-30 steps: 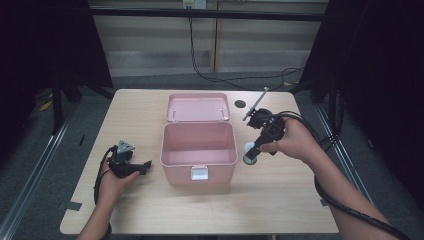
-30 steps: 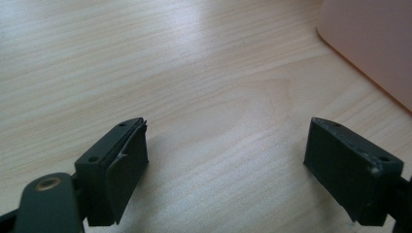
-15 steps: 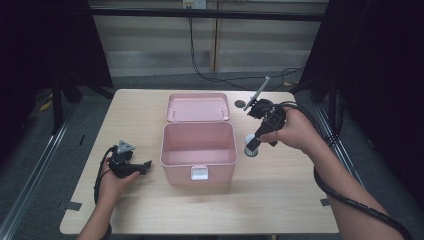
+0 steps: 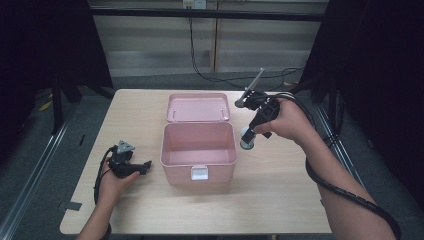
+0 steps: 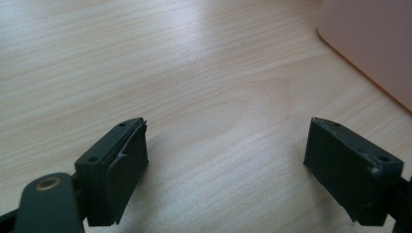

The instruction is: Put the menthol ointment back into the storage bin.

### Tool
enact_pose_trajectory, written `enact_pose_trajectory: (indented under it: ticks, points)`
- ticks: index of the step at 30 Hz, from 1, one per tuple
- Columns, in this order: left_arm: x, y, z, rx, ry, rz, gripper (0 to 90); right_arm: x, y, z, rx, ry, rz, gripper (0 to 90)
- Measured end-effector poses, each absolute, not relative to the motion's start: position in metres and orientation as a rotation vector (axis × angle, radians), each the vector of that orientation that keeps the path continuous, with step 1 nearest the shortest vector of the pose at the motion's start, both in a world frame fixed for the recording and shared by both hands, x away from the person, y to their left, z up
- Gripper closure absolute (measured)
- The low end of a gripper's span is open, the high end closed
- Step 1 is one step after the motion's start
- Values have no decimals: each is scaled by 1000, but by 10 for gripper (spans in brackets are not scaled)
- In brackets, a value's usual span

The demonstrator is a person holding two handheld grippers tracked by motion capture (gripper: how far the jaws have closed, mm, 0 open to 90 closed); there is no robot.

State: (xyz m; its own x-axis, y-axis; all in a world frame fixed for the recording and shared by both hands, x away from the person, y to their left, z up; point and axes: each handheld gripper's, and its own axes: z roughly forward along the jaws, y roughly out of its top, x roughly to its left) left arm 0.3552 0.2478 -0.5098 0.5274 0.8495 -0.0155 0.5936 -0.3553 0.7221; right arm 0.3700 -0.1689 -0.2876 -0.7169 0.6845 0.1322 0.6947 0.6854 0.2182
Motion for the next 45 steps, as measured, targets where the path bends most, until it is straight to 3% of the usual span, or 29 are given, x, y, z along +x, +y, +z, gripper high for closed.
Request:
enact_pose_trajectory:
  ticks: [17, 45]
  points:
    - [355, 248, -510, 2081, 1167, 479, 153, 385, -150, -282, -1198, -2837, -372, 506]
    - [355, 248, -510, 2082, 1167, 479, 153, 404, -116, -302, -1247, -2787, -393, 506]
